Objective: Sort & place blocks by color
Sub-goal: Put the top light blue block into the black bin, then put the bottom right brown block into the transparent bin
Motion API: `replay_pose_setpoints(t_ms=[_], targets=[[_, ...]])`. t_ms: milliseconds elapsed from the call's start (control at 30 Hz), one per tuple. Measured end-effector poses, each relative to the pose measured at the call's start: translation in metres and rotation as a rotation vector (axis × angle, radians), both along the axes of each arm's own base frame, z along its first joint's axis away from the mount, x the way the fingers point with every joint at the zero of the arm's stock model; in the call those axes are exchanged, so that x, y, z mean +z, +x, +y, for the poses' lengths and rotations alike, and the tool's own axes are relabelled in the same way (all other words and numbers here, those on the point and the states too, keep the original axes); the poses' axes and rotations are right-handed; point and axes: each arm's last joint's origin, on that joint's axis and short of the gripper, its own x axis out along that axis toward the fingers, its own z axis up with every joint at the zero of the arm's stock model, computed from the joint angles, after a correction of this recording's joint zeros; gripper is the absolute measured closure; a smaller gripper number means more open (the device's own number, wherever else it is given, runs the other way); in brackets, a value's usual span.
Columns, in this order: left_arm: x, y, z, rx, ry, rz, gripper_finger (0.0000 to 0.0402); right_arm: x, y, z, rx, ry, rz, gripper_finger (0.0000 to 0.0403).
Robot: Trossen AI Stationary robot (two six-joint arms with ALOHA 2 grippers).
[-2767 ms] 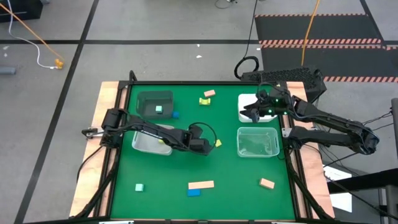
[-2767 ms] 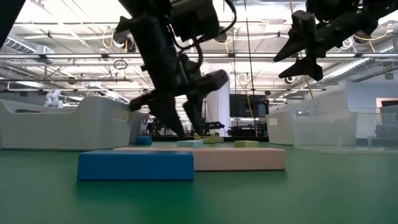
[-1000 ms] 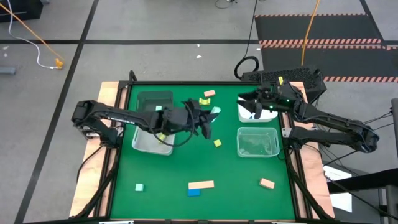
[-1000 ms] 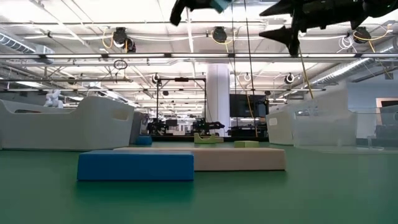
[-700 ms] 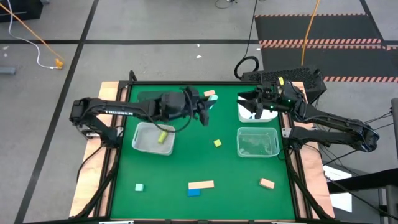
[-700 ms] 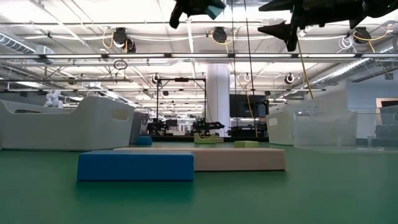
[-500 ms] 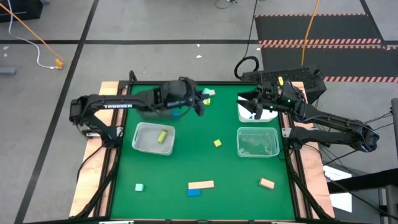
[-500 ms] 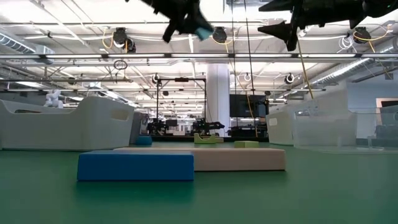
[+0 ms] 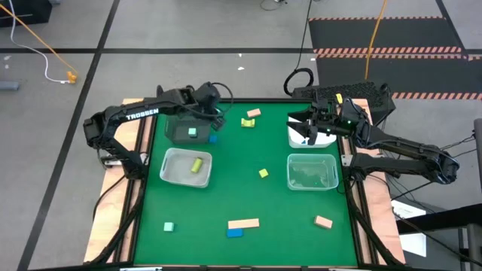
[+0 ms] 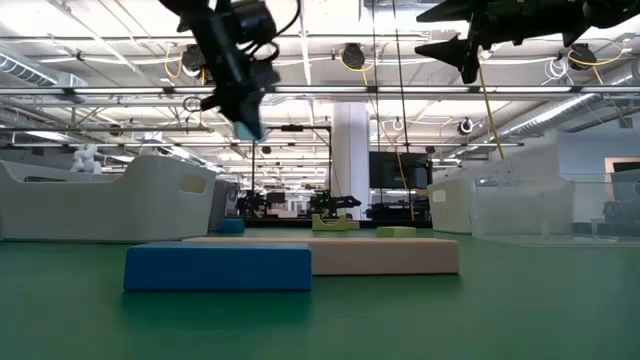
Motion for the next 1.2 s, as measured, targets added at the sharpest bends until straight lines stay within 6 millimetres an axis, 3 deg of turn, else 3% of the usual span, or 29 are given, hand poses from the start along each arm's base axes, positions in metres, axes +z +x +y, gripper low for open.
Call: replay_pose_setpoints(t_ms=[133, 333, 533, 667, 800, 967, 1200], targets=[[-0.012, -0.017, 0.013, 0.023, -0.023, 0.101, 0.0338, -0.001, 0.0, -0.001, -0.035, 0.003, 0.009, 0.0161], [-0.05, -0.049, 0.028, 0.132, -0.081, 0.171, 0.0337, -0.004, -0.001, -0.003, -0.11, 0.016, 0.042, 0.0161], [-0.089, -0.076, 0.027, 0.251, -0.122, 0.152, 0.0325, -0.005, -0.001, -0.004, -0.133, 0.041, 0.045, 0.0161], [-0.103, -0.087, 0.024, 0.332, -0.153, 0.145, 0.0304, -0.006, -0.001, -0.004, -0.13, 0.069, 0.042, 0.0161], [-0.104, -0.089, 0.021, 0.341, -0.162, 0.153, 0.0287, -0.006, -0.001, -0.004, -0.13, 0.071, 0.041, 0.0161], [-0.09, -0.09, 0.019, 0.308, -0.117, 0.099, 0.0265, -0.005, -0.001, -0.003, -0.129, 0.071, 0.035, 0.0161], [-0.049, -0.098, 0.007, 0.309, -0.059, -0.133, 0.023, -0.005, 0.0, 0.0, -0.022, 0.181, 0.017, 0.0161]])
